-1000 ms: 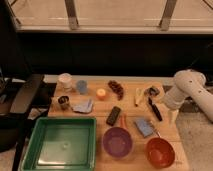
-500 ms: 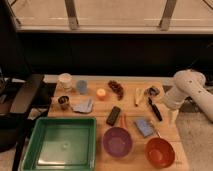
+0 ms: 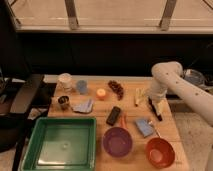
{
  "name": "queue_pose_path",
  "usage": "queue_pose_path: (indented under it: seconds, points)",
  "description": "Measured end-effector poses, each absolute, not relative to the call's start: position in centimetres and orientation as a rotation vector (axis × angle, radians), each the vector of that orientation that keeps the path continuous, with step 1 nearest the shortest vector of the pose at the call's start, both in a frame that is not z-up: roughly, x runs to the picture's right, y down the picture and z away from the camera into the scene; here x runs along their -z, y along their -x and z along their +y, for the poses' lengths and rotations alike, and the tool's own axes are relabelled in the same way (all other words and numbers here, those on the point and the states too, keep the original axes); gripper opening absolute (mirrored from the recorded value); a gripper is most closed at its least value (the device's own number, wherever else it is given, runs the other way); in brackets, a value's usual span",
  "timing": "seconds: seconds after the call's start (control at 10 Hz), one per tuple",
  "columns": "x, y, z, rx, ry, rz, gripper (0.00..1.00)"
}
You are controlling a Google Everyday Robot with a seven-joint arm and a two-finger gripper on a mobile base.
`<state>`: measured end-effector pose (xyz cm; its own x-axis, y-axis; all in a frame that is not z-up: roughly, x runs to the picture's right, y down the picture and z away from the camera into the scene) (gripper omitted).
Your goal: Place apple in paper cup
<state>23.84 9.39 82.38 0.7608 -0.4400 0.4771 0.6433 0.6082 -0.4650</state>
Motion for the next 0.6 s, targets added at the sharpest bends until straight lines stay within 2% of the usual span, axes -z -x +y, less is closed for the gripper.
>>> queue_pose_path:
  seconds: [0.4,0.6]
  points:
    - [-82.4,-14.3,7.5,0.798,0.626,-0.432,0.80]
    - [-82.3,-14.8,7.8,0.798,0.638,-0.426,0.80]
